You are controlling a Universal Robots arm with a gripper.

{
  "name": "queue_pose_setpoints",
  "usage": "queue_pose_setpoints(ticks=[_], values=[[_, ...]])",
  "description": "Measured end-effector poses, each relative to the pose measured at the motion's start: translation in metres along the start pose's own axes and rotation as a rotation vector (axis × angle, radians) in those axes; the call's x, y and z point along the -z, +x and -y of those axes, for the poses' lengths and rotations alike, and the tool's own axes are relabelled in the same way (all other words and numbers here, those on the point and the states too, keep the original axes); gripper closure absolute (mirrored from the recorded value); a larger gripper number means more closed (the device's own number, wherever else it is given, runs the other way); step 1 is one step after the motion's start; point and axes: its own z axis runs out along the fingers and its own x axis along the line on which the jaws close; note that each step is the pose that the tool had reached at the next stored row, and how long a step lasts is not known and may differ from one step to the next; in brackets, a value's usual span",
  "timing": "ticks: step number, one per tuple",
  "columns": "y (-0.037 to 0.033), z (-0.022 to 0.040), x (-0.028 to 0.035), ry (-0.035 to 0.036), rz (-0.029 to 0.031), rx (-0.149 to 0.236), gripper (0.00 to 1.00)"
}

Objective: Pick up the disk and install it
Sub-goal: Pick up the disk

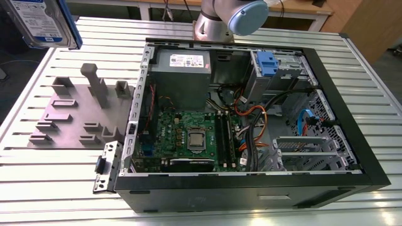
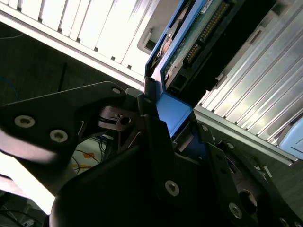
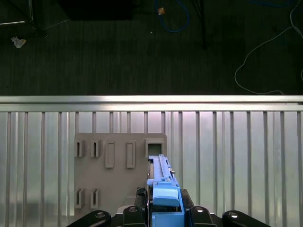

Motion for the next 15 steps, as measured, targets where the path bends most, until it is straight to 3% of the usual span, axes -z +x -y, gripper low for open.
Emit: queue_pose_setpoints(ticks=[4,6,15], values=[[0.0,0.0,0.001,0.0,0.0,0.0,0.64],[-0.0001,-0.0001,0.005,0.0,-0.0003,0.0,0.64],[-0.0001,-0.0001,0.0069,0.0,-0.0004,0.0,0.64]])
